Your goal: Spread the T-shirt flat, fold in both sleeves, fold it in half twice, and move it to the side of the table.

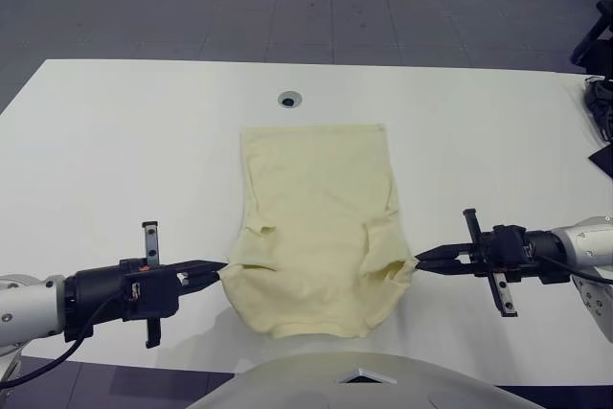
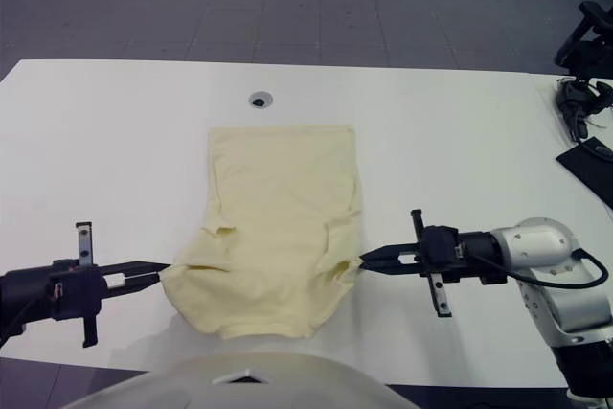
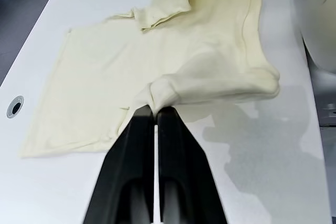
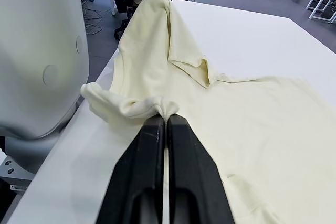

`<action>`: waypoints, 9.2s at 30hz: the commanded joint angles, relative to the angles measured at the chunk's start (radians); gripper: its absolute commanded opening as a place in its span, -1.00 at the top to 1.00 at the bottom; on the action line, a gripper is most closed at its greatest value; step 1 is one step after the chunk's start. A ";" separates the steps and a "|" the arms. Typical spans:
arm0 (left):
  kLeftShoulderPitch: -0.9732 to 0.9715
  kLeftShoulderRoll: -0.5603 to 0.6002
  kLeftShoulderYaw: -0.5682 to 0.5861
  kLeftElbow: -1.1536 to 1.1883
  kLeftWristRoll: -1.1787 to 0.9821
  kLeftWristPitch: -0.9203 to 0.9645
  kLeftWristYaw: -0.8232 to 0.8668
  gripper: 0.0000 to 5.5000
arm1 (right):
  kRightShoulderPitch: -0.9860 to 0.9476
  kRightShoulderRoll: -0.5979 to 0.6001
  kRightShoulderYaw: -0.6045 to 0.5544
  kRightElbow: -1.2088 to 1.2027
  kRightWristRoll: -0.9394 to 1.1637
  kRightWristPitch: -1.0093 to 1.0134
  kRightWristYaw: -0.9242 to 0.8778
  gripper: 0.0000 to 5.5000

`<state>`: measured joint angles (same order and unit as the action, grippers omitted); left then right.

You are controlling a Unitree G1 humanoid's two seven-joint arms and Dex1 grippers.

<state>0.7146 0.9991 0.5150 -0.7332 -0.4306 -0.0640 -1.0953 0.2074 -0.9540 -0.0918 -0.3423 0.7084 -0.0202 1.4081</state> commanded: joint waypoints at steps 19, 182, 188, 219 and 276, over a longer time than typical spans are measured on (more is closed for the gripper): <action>0.051 -0.175 0.412 -0.118 -0.117 0.000 -0.100 1.00 | 0.038 0.056 -0.294 -0.156 0.211 0.135 0.022 0.99; -0.981 -0.438 -0.682 0.940 0.656 -0.017 0.616 -0.96 | -0.685 0.761 0.538 0.750 -0.946 -0.051 -0.865 0.38; -0.981 -0.442 -0.682 0.940 0.659 -0.018 0.618 -0.96 | -0.666 0.765 0.550 0.712 -0.953 -0.040 -0.837 0.76; -0.978 -0.453 -0.695 0.927 0.660 -0.007 0.614 -0.96 | -0.669 0.730 0.549 0.776 -1.006 -0.121 -0.842 0.18; -0.962 -0.480 -0.704 0.938 0.676 -0.004 0.625 -0.96 | -0.789 0.642 0.322 0.998 -0.946 -0.197 -0.965 1.00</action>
<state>-0.2506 0.5208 -0.1854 0.2019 0.2356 -0.0744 -0.4702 -0.5473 -0.2953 0.2470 0.6168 -0.2475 -0.2064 0.4487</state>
